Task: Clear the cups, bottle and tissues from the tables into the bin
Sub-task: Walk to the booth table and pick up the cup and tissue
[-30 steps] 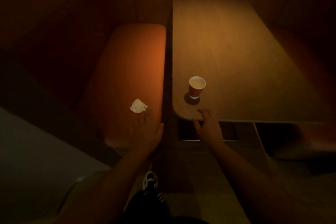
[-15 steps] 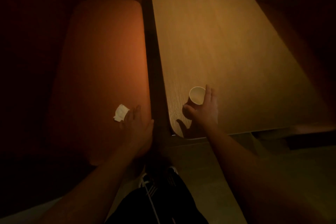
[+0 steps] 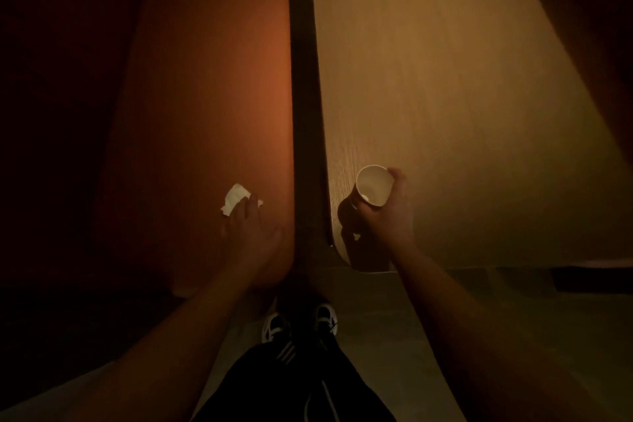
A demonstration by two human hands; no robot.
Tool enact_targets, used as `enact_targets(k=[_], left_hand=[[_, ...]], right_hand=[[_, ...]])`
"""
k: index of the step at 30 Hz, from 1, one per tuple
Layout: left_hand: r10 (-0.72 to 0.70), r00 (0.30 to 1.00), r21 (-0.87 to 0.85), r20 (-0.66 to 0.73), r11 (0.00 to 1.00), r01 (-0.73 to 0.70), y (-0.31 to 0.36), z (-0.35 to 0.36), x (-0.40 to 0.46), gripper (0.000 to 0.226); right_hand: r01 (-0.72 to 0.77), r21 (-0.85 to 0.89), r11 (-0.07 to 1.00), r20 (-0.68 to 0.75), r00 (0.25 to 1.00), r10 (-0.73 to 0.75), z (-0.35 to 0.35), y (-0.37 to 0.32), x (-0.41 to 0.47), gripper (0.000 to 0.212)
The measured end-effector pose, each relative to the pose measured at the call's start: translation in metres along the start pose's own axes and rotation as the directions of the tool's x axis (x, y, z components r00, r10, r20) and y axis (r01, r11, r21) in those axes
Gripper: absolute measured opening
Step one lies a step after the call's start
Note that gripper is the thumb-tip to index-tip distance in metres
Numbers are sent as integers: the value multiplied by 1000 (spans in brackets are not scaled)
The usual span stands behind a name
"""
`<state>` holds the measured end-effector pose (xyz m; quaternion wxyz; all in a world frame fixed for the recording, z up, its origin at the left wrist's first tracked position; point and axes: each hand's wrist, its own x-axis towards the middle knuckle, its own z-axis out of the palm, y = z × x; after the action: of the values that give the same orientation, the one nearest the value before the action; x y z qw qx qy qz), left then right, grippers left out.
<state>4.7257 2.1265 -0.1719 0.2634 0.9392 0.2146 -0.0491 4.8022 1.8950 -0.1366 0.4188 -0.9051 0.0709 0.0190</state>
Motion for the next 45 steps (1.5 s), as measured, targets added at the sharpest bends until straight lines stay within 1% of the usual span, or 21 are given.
enact_targets(k=[3,6,10,13,16,21,24,26,29,33,35,37,39,42,45], left_hand=[[-91,996,24,-14,996,91,-17,-2,6,80],[-150,988,37,-35,988,151,-39,3,11,81],[-182,983,35,-7,983,182,-66,27,33,84],[-179,984,-13,2,984,179,-86,55,69,83],[-179,984,-10,25,984,179,-111,90,108,82],[-207,977,18,59,978,206,-148,150,148,93],[-168,984,43,58,985,165,-163,180,160,97],[-108,992,99,67,990,101,-172,195,163,91],[-63,997,175,47,983,54,-180,205,162,67],[-59,997,122,-52,990,65,-168,195,154,34],[-97,993,73,-72,992,102,-156,177,146,24],[-116,989,33,-97,992,120,-142,153,136,22],[-108,984,-26,-140,994,105,-126,122,124,25],[-101,980,-148,-170,986,77,-94,65,107,30],[-52,978,-285,-202,958,-8,-56,10,85,32]], right_hand=[[76,5,997,43,996,-76,19,-18,6,90],[151,4,989,99,984,-150,41,-34,13,91],[203,38,979,170,964,-206,79,-49,27,82],[217,38,975,204,954,-221,119,-48,40,84],[187,46,981,201,961,-192,161,-39,44,86],[103,85,991,75,991,-110,218,-13,28,87],[67,98,993,79,994,-75,242,8,15,87],[53,95,994,84,995,-61,249,19,10,86],[49,60,997,101,993,-55,253,29,8,87],[43,59,997,118,992,-50,247,23,7,86],[53,80,995,131,989,-63,238,12,4,85],[60,98,993,146,987,-74,225,-6,0,84],[78,108,991,160,983,-95,208,-27,-4,86],[146,130,981,176,970,-168,171,-65,-9,87],[207,161,965,154,961,-231,123,-97,-9,86]])
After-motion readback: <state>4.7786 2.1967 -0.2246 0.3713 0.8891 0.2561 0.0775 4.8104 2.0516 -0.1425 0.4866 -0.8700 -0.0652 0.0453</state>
